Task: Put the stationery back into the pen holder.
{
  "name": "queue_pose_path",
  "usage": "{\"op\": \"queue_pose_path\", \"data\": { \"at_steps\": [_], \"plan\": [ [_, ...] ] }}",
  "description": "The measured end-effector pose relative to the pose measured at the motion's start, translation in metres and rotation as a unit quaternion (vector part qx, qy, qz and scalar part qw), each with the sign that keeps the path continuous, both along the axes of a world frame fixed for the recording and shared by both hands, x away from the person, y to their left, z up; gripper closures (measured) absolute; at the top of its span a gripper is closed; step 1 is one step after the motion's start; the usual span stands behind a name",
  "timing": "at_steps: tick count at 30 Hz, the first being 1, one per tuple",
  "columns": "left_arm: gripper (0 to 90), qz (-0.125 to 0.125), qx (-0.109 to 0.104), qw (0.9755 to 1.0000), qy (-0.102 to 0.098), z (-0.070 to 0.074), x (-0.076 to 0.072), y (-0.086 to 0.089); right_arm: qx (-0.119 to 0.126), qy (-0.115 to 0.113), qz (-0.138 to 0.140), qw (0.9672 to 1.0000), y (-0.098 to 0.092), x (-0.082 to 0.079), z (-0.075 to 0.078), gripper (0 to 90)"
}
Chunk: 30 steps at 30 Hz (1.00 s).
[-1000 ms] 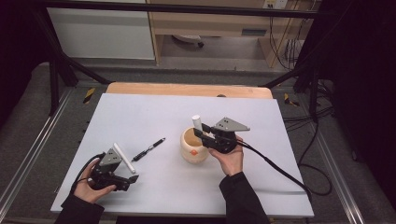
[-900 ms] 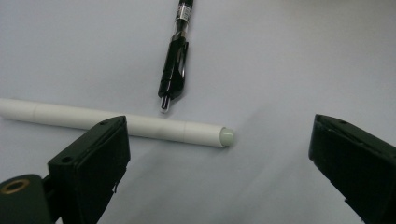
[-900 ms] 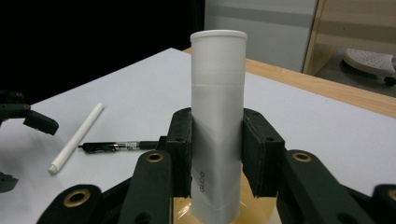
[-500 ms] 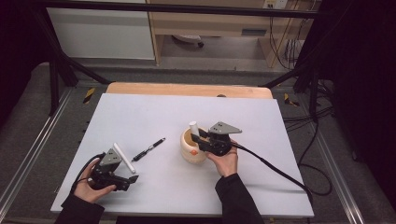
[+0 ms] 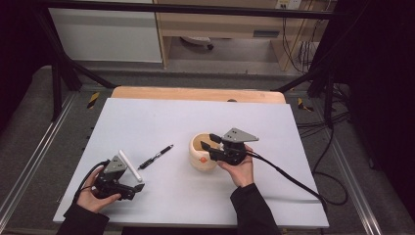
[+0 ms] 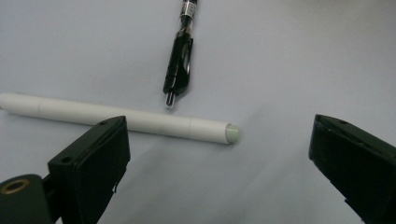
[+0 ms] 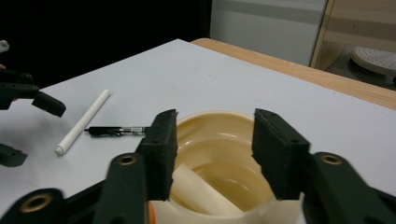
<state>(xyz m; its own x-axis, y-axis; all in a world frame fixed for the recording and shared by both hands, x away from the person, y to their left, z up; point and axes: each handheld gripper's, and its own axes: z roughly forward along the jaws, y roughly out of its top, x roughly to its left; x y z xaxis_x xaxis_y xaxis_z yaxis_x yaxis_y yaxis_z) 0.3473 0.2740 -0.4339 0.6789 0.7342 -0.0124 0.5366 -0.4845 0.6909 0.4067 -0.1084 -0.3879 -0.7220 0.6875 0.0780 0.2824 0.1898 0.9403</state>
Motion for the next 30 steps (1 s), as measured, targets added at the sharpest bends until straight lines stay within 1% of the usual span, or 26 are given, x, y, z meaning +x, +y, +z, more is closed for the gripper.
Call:
{"op": "queue_pose_path", "data": {
  "at_steps": [2, 4, 8, 10, 12, 16, 20, 21, 25, 30],
  "plan": [
    [5.6, 0.003, -0.004, 1.0, -0.001, 0.002, 0.0, 0.001, -0.006, 0.0, 0.002, 1.0, -0.004, -0.004, 0.006, 43.1],
    [5.1, 0.005, -0.005, 1.0, 0.0, 0.004, 0.001, 0.003, -0.014, 0.002, -0.004, 0.9999, -0.008, -0.008, 0.012, 35.3],
    [3.7, 0.011, -0.012, 0.9999, 0.001, 0.01, 0.003, 0.007, -0.028, 0.011, -0.005, 0.9995, -0.02, -0.015, 0.022, 25.0],
    [3.7, 0.018, -0.013, 0.9998, 0.0, 0.013, 0.003, 0.01, -0.041, 0.018, -0.003, 0.999, -0.027, -0.02, 0.025, 19.6],
    [3.7, 0.022, -0.018, 0.9996, -0.001, 0.015, 0.004, 0.012, -0.05, 0.028, -0.004, 0.9983, -0.032, -0.023, 0.024, 15.4],
    [3.7, 0.023, -0.018, 0.9996, -0.005, 0.019, 0.005, 0.015, -0.064, 0.051, -0.007, 0.9966, -0.045, -0.028, 0.016, 8.3],
    [3.7, 0.022, -0.018, 0.9996, -0.004, 0.022, 0.006, 0.014, -0.075, 0.074, -0.014, 0.9943, -0.056, -0.031, 0.006, 4.3],
    [3.7, 0.018, -0.014, 0.9997, -0.004, 0.023, 0.007, 0.014, -0.08, 0.079, -0.011, 0.9936, -0.059, -0.032, 0.004, 3.5],
    [3.8, 0.016, -0.012, 0.9998, -0.001, 0.026, 0.011, 0.013, -0.089, 0.096, -0.012, 0.9914, -0.069, -0.036, -0.008, 1.8],
    [5.5, 0.012, -0.014, 0.9998, -0.001, 0.031, 0.017, 0.011, -0.1, 0.108, -0.014, 0.989, -0.083, -0.04, -0.023, 0.7]
  ]
}}
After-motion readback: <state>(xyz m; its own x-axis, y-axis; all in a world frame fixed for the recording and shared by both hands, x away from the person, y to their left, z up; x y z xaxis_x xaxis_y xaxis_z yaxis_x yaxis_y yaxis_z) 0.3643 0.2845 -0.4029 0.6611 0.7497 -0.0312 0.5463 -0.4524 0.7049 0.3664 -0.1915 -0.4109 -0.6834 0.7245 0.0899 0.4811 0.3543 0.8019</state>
